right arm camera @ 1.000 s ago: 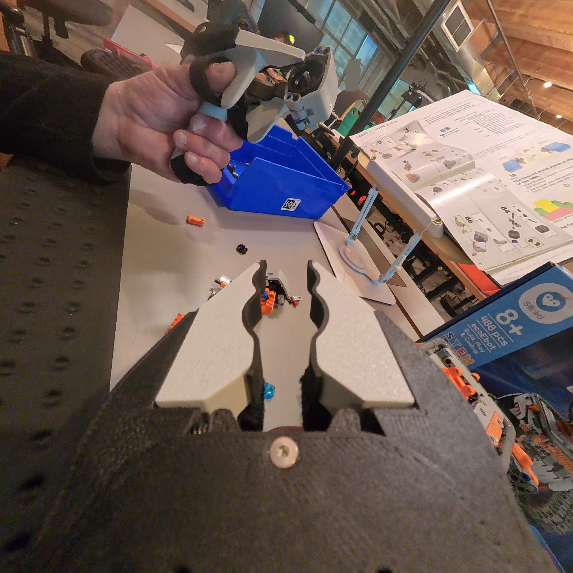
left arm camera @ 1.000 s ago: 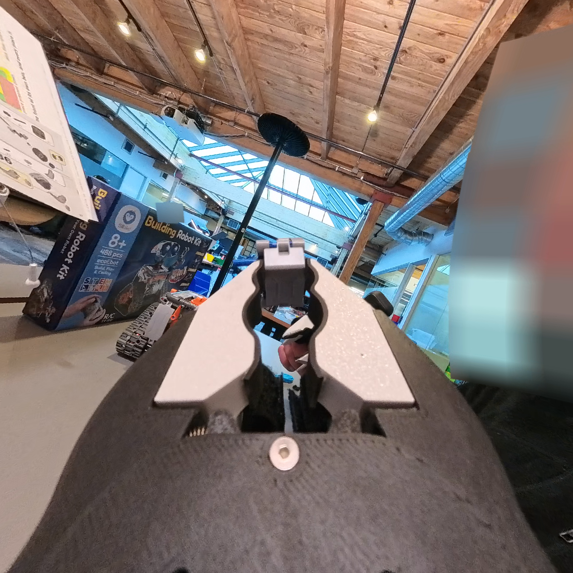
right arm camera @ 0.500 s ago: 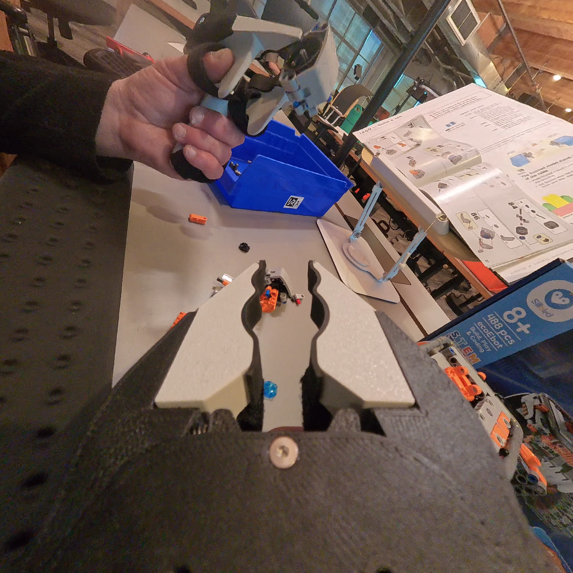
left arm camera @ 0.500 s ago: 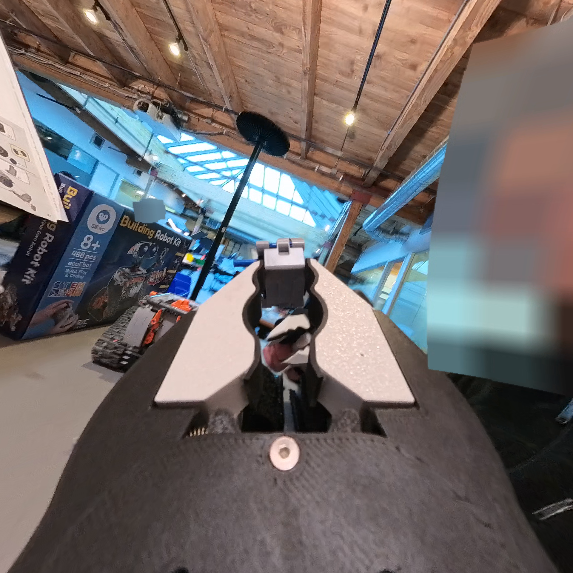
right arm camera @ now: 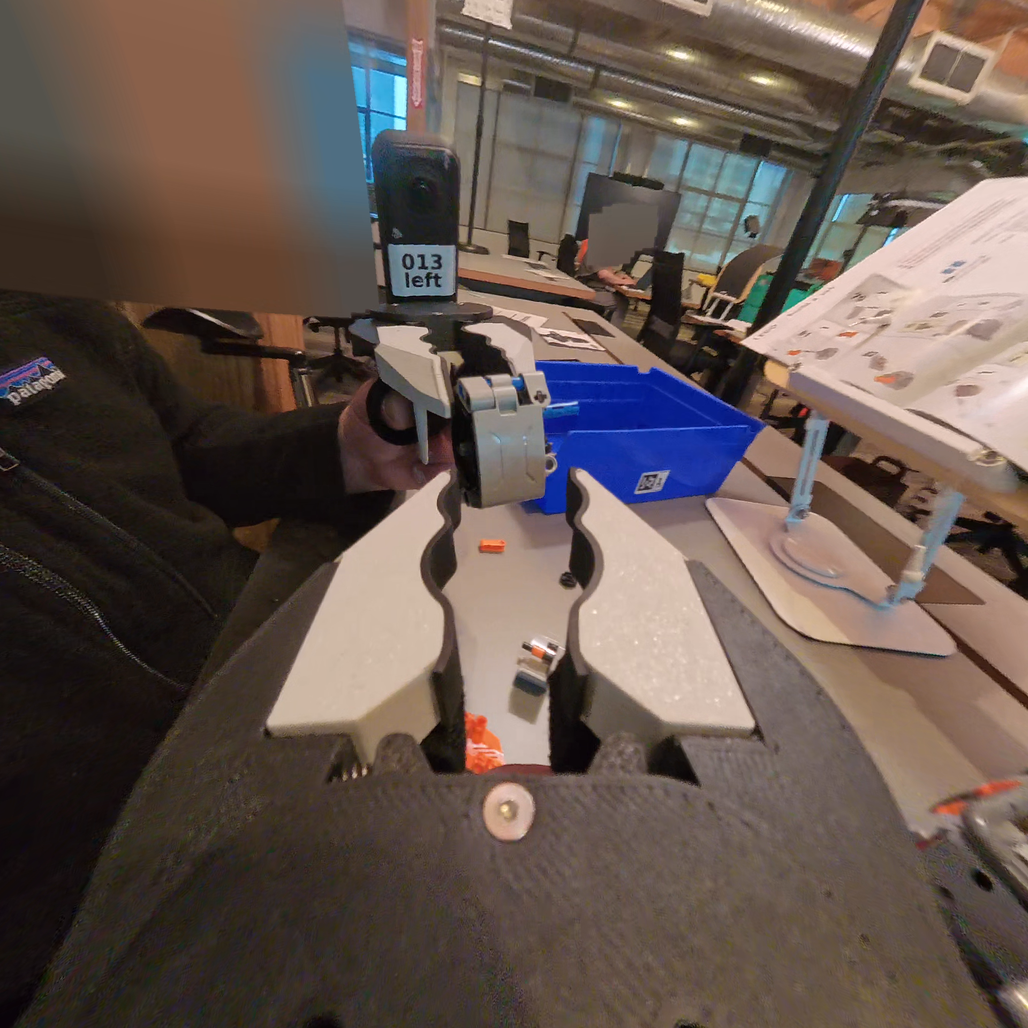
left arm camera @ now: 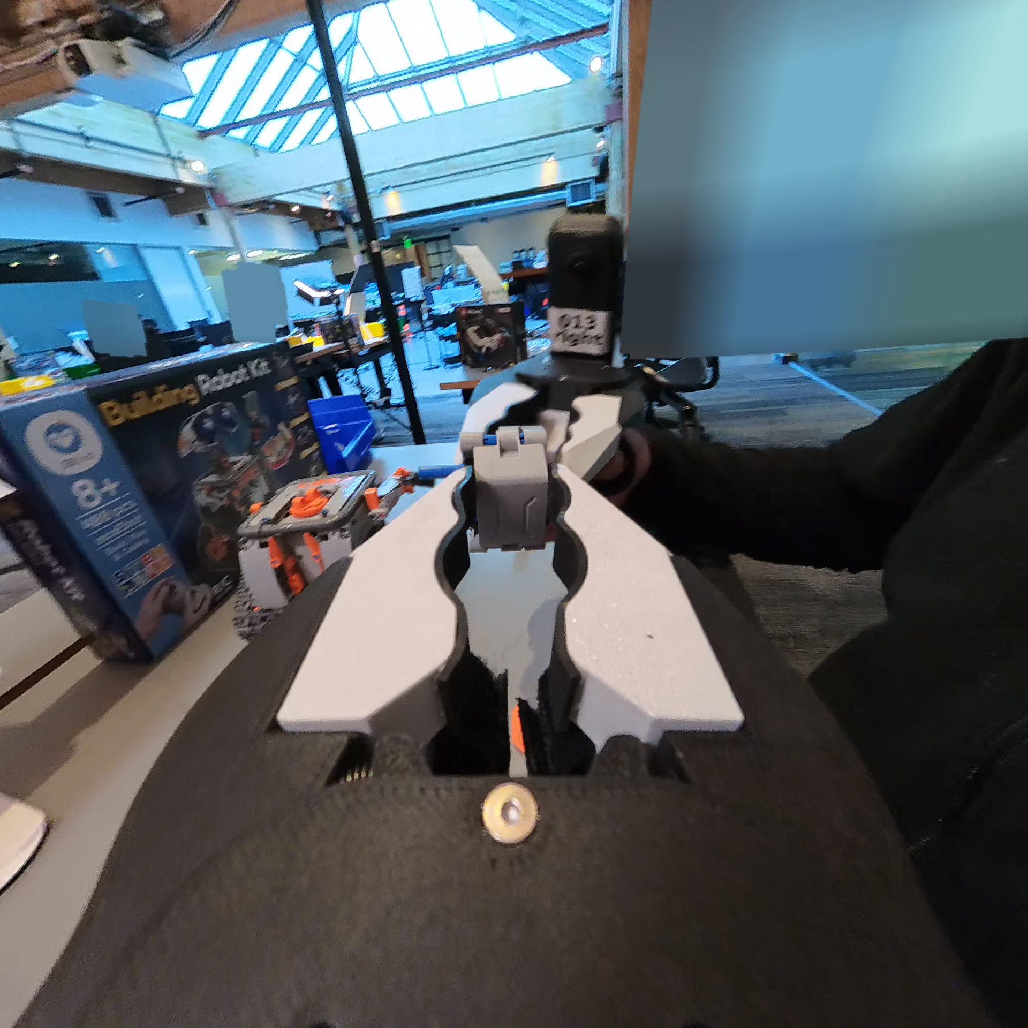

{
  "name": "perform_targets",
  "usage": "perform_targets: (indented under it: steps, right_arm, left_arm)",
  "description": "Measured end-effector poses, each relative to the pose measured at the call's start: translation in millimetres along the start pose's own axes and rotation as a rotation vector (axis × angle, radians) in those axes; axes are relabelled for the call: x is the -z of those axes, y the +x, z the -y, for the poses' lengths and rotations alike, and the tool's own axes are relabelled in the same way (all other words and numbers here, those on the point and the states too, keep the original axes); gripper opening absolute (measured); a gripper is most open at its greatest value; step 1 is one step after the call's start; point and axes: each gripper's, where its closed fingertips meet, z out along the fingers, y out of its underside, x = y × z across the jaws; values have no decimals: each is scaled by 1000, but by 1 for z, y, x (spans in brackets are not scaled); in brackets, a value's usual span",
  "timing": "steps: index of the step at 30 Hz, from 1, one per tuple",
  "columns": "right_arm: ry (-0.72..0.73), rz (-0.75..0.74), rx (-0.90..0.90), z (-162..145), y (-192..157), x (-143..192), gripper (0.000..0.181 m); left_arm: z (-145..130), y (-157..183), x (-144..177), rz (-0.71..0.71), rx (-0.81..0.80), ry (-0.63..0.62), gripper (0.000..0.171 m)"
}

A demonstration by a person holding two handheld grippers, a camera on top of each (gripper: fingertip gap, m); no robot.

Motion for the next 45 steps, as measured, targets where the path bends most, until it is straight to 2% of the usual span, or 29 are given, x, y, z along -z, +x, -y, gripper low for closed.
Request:
perform_targets:
  steps: [3, 9, 11, 14, 17, 18, 26, 36, 41, 45]
  right_arm:
    - [13, 59, -24, 1, -9, -6, 24]
    - [67, 43, -52, 12, -7, -10, 23]
    - [106, 56, -105, 16, -4, -10, 23]
    - [152, 71, -170, 20, 0, -9, 22]
    - [152, 79, -188, 17, 0, -11, 22]
    - [147, 80, -185, 17, 0, -12, 22]
    - [80, 57, -151, 9, 2, -12, 22]
    - [-13, 87, -89, -2, -9, -9, 22]
    - [-112, 121, -49, 0, -20, -26, 22]
    - [-211, 139, -6, 1, -23, -50, 22]
  left_arm:
    - [1, 7, -1, -25, -10, 0, 23]
    - [10, 3, 6, -12, 22, 62, 24]
    - [12, 0, 9, -11, 43, 76, 34]
    - [4, -2, 5, -17, 71, 39, 40]
    - [4, -3, 1, 4, 71, 35, 36]
    - [3, -5, 2, 17, 65, 29, 29]
    - [-5, -9, 3, 0, 139, 2, 28]
    - [-21, 2, 4, 14, 70, -135, 28]
    - [-21, 8, 22, 24, 62, -192, 29]
    - [-16, 6, 44, 71, 45, -166, 32]
